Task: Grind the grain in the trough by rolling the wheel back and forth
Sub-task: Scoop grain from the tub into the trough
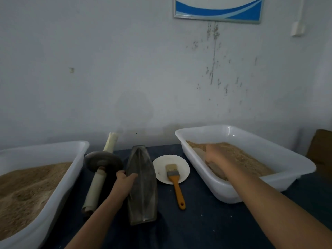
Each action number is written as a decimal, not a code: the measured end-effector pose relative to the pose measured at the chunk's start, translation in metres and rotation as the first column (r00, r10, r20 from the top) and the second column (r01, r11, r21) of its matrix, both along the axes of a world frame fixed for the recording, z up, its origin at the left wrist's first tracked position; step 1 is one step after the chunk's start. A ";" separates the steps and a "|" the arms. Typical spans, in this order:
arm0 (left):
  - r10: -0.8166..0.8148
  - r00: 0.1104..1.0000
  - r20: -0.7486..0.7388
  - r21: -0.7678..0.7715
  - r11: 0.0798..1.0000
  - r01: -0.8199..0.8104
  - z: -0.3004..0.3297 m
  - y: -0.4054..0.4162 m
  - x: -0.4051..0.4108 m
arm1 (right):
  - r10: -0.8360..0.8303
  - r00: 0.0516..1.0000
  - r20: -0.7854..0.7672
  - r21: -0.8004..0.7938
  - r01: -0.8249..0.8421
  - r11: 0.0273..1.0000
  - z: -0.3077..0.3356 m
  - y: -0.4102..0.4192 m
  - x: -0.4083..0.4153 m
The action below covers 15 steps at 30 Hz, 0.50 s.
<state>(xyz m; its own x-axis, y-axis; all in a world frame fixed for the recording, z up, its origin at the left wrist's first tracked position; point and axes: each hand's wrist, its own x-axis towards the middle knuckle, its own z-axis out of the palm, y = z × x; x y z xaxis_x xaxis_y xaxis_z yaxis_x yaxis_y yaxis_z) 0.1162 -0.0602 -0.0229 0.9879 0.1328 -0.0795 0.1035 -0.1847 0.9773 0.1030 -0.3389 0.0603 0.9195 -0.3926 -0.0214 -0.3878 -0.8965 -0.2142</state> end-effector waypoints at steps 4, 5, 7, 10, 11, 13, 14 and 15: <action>0.029 1.000 0.004 -0.033 0.999 -0.028 -0.008 0.002 0.002 | -0.016 1.000 -0.023 0.015 0.016 1.000 -0.007 -0.006 0.000; 0.032 0.999 0.000 -0.045 0.998 -0.032 -0.008 0.003 0.003 | -0.012 0.999 -0.035 0.007 0.012 1.000 -0.008 -0.007 0.000; 0.031 0.999 -0.012 -0.058 0.998 -0.031 -0.008 0.003 0.005 | -0.004 0.998 -0.058 -0.010 0.004 1.000 -0.006 -0.008 0.001; 0.020 0.999 -0.026 -0.066 0.998 -0.022 -0.008 0.005 0.009 | -0.012 0.997 -0.080 -0.027 0.010 1.000 0.012 -0.006 -0.003; 0.019 0.999 -0.032 -0.065 0.998 -0.021 -0.008 0.005 0.010 | -0.020 0.996 -0.092 -0.023 0.018 1.000 0.021 -0.007 -0.005; 0.022 0.999 -0.036 -0.064 0.998 -0.024 -0.008 0.005 0.012 | -0.039 0.991 -0.125 -0.023 0.036 0.999 0.041 -0.008 -0.010; 0.023 0.999 -0.039 -0.064 0.998 -0.026 -0.008 0.005 0.012 | -0.050 0.989 -0.141 -0.041 0.045 0.998 0.052 -0.008 -0.013; 0.025 0.999 -0.042 -0.064 0.998 -0.028 -0.008 0.005 0.013 | -0.058 0.986 -0.159 -0.072 0.047 0.996 0.062 -0.008 -0.016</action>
